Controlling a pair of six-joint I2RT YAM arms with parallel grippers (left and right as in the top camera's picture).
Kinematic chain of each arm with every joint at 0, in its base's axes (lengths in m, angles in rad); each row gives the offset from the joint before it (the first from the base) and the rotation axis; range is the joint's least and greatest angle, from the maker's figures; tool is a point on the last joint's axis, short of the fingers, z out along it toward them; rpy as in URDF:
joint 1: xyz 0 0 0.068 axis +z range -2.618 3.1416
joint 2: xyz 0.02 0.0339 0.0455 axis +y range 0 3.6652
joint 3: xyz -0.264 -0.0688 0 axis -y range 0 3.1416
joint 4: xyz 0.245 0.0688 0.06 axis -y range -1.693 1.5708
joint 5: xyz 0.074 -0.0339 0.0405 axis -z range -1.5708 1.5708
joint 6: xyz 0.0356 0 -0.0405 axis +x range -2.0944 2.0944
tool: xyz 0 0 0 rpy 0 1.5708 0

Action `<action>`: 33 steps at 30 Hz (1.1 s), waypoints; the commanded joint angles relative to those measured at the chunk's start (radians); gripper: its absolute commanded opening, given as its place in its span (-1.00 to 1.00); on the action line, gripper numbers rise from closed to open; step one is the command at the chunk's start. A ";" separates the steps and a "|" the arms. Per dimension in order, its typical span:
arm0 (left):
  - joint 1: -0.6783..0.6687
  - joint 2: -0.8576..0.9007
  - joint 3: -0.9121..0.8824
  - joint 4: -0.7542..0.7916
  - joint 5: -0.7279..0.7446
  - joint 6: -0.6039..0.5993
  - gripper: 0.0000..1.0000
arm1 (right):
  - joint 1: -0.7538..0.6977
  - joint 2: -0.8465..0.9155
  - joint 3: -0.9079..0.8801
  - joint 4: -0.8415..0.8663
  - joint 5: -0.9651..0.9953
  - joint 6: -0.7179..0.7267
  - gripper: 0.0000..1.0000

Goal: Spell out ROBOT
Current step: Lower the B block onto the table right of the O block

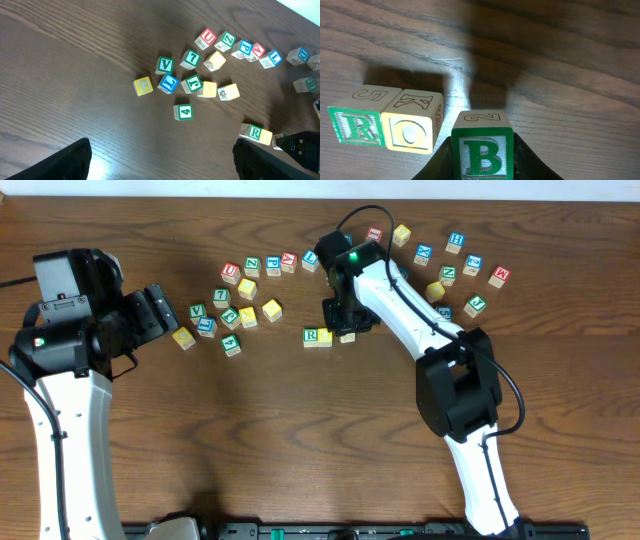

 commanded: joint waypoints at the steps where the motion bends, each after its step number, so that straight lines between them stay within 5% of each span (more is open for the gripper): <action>1: 0.003 0.010 0.006 -0.002 -0.009 -0.013 0.79 | 0.019 -0.016 -0.021 0.011 0.005 0.031 -0.48; 14: 0.003 0.010 0.006 -0.003 -0.009 -0.013 0.78 | 0.030 -0.016 -0.026 0.018 0.005 0.051 -0.31; 33: 0.003 0.010 0.006 -0.003 -0.009 -0.013 0.79 | 0.000 -0.160 -0.004 -0.040 0.018 0.004 -0.35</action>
